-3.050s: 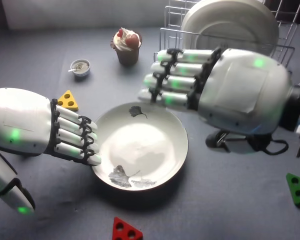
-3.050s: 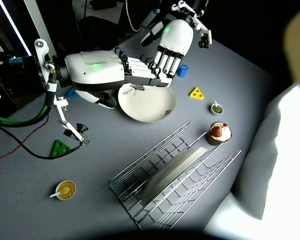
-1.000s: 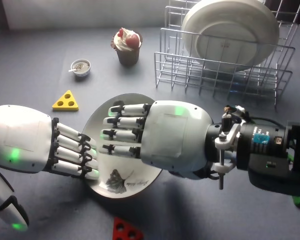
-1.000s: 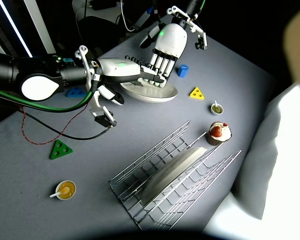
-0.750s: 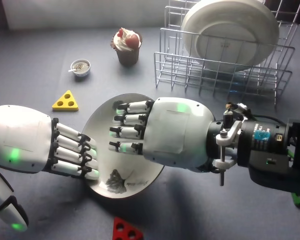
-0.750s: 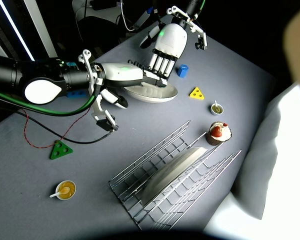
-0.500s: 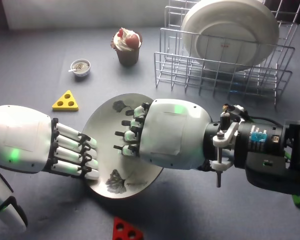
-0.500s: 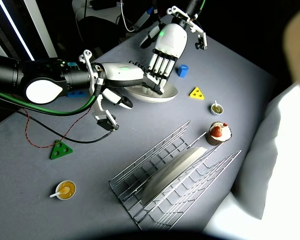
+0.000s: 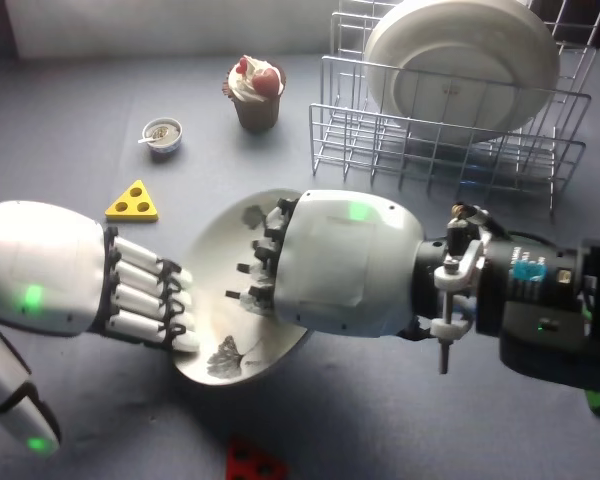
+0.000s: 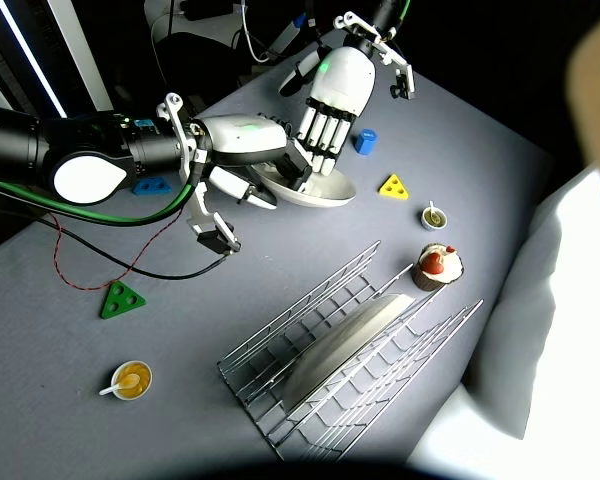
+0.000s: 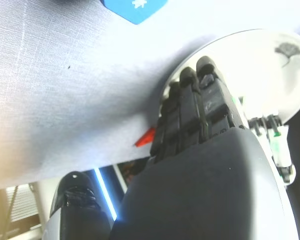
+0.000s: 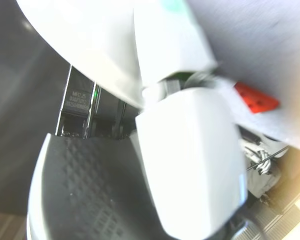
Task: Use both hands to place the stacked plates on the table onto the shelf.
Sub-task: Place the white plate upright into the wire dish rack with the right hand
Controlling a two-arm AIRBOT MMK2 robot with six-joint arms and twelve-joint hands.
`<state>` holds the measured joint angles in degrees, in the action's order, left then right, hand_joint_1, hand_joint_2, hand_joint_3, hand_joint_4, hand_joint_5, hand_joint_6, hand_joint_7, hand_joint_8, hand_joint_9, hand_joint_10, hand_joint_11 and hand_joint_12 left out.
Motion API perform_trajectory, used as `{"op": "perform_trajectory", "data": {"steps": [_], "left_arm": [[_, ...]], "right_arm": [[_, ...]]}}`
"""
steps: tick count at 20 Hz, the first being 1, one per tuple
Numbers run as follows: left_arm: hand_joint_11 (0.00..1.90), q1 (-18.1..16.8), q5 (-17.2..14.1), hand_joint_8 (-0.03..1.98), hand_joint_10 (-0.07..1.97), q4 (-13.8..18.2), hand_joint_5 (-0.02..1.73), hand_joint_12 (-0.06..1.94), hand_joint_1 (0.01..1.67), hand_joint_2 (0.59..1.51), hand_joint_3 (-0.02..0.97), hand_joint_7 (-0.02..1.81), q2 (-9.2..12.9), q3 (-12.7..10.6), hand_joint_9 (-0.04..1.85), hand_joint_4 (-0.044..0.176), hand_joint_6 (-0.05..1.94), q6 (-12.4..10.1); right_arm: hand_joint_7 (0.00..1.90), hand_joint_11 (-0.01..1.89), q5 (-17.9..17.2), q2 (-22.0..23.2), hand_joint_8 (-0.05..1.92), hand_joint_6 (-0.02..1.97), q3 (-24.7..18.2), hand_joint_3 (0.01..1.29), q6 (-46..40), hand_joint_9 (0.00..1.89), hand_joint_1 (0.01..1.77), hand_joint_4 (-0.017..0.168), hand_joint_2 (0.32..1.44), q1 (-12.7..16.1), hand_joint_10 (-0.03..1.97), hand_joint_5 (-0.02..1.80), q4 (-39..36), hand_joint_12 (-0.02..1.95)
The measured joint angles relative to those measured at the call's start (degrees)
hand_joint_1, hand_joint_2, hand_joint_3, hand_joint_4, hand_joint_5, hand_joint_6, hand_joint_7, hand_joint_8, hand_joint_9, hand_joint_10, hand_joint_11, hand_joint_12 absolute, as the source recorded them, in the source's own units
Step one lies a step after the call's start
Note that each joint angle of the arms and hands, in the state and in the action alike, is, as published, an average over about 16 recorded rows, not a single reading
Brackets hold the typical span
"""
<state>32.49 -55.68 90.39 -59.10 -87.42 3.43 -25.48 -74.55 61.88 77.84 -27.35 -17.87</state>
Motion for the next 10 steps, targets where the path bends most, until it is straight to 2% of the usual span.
{"op": "perform_trajectory", "data": {"steps": [4,7,10], "left_arm": [[0.16,-1.36,0.23,0.01,0.01,-4.13,0.13,0.01,0.02,0.984,-0.001,0.19,0.25,-1.36,0.19,-0.002,0.0,0.83],[0.16,-2.46,0.5,0.01,0.01,-6.77,0.15,0.01,0.01,0.986,-0.001,0.19,0.44,-2.75,0.19,0.0,0.01,1.37],[0.16,-3.43,0.9,0.01,0.01,-8.24,0.16,0.01,0.01,0.988,-0.001,0.2,0.59,-4.21,0.19,0.002,0.02,1.65]], "right_arm": [[1.0,1.05,0.43,2.69,0.39,0.51,-2.23,0.01,-0.05,1.03,1.48,-0.001,0.97,1.34,0.73,0.86,3.28,0.81],[1.06,1.13,1.22,5.25,0.47,0.69,-4.3,0.01,-0.21,1.07,1.44,0.0,0.97,3.13,0.87,0.88,7.25,0.65],[1.11,1.17,2.46,8.01,0.46,0.79,-6.44,0.01,-0.59,1.11,1.41,-0.002,0.97,5.63,0.86,0.9,12.27,0.52]]}}
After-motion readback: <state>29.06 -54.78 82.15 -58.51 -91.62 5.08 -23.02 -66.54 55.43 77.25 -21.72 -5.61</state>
